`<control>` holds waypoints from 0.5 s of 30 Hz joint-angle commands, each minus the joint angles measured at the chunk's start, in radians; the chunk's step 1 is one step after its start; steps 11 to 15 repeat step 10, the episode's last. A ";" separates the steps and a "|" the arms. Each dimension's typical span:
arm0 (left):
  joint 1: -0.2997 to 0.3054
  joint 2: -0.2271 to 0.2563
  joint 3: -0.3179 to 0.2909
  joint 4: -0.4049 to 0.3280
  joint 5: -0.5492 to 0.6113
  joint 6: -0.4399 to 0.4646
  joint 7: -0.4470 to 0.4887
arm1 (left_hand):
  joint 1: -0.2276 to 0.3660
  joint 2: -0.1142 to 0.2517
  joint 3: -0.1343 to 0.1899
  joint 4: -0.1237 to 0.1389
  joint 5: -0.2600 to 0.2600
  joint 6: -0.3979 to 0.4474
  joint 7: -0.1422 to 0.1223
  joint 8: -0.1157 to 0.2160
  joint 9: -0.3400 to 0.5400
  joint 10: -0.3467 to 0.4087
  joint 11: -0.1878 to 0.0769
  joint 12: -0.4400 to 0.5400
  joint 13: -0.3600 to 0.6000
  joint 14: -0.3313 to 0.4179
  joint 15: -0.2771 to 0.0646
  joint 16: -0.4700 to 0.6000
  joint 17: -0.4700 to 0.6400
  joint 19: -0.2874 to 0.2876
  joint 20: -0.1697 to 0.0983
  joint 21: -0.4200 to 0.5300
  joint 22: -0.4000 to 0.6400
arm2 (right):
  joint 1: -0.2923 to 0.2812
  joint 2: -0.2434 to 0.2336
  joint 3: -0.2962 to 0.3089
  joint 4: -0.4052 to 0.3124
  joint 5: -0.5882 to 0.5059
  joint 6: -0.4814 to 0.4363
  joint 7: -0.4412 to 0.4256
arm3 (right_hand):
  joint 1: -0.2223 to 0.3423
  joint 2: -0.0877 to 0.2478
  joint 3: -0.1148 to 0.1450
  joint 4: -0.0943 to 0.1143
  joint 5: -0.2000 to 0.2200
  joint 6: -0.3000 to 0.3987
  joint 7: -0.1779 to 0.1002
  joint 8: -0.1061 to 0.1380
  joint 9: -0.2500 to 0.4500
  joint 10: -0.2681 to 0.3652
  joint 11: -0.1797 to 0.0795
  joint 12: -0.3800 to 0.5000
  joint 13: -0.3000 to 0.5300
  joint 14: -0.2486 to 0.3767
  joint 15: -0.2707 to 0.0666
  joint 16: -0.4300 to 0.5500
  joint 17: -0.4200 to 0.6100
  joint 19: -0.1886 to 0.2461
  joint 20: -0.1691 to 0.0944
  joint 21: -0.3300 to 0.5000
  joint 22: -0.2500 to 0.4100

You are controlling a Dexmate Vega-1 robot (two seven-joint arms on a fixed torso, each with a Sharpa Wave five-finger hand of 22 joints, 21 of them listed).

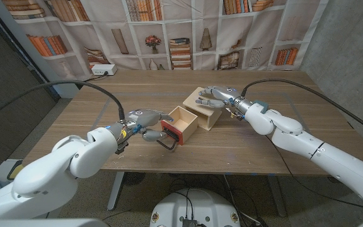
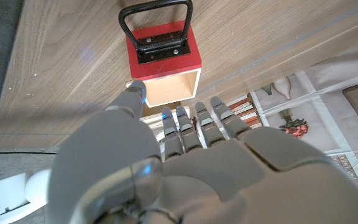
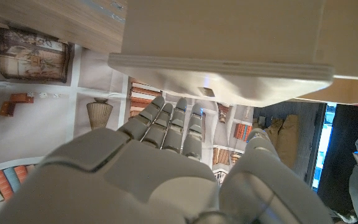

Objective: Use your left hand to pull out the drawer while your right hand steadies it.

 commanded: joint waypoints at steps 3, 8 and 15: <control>-0.021 -0.031 -0.019 0.042 -0.018 -0.074 0.006 | -0.005 -0.005 0.002 0.009 -0.001 0.019 -0.001 0.007 0.002 0.011 0.000 0.004 -0.001 0.013 -0.035 0.001 0.001 -0.002 -0.001 0.002 0.000 | 0.019 0.015 -0.007 -0.005 -0.006 -0.021 0.003 | -0.001 0.005 0.002 -0.004 -0.001 0.003 -0.002 0.004 0.003 0.000 0.005 0.000 0.002 0.003 -0.012 0.000 0.002 0.008 -0.034 -0.004 0.000; -0.034 -0.034 -0.018 0.055 -0.022 -0.089 0.001 | -0.006 -0.005 0.003 0.009 0.000 0.030 0.007 0.009 0.002 0.015 0.000 0.003 -0.001 0.016 -0.035 0.000 0.001 -0.003 0.001 0.002 0.000 | 0.025 0.018 -0.010 -0.004 -0.008 -0.026 0.007 | -0.001 0.005 0.002 -0.004 -0.001 0.003 -0.001 0.004 0.003 0.000 0.004 0.000 0.002 0.003 -0.012 0.001 0.002 0.008 -0.034 -0.005 0.000; -0.037 -0.035 -0.018 0.059 -0.022 -0.094 0.000 | -0.007 -0.005 0.003 0.009 0.000 0.033 0.007 0.009 0.002 0.019 -0.001 0.004 -0.001 0.017 -0.035 0.000 0.001 -0.002 0.001 0.002 0.000 | 0.027 0.019 -0.011 -0.004 -0.009 -0.028 0.007 | -0.001 0.005 0.002 -0.004 -0.001 0.004 -0.001 0.004 0.003 0.000 0.005 0.000 0.002 0.003 -0.012 0.000 0.002 0.008 -0.034 -0.005 0.000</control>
